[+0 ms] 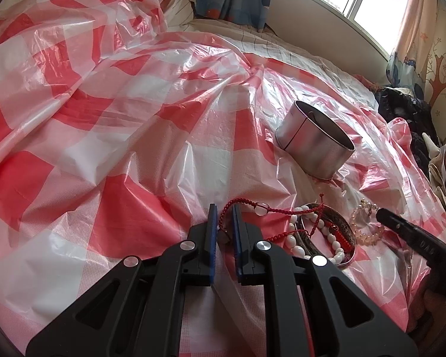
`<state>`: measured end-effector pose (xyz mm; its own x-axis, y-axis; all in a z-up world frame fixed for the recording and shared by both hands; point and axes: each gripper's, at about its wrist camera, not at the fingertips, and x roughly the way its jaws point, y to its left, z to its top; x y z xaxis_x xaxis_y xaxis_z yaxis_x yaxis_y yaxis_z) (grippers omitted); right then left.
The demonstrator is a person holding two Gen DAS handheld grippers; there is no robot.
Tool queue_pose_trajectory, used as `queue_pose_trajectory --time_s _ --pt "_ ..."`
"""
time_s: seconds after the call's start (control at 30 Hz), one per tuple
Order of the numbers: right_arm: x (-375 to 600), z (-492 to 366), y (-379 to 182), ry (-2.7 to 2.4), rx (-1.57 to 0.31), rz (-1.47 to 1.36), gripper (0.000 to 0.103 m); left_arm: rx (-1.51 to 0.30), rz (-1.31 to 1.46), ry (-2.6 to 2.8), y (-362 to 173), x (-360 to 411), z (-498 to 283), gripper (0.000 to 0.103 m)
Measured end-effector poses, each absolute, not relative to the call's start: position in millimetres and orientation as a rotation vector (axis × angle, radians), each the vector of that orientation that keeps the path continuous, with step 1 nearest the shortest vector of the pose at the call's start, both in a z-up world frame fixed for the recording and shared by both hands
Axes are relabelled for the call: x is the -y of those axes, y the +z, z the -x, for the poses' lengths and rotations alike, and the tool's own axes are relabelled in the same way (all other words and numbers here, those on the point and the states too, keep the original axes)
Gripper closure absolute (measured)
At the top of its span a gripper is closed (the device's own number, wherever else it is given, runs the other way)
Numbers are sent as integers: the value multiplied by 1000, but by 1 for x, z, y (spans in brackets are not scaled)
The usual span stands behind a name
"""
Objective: Organize jewelry
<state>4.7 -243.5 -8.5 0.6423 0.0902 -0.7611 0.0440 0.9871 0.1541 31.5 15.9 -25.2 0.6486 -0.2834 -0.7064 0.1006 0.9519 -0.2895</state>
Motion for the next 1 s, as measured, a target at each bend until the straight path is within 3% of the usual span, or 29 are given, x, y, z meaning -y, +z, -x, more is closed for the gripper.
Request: queue_pose_trajectory --time_s 0.47,1.0 --pt "265 0 8 163 -724 -440 95 -785 163 -240 -15 -6 -21 94" --pt "256 0 9 218 -702 -443 95 -754 57 -236 -5 9 -15 94"
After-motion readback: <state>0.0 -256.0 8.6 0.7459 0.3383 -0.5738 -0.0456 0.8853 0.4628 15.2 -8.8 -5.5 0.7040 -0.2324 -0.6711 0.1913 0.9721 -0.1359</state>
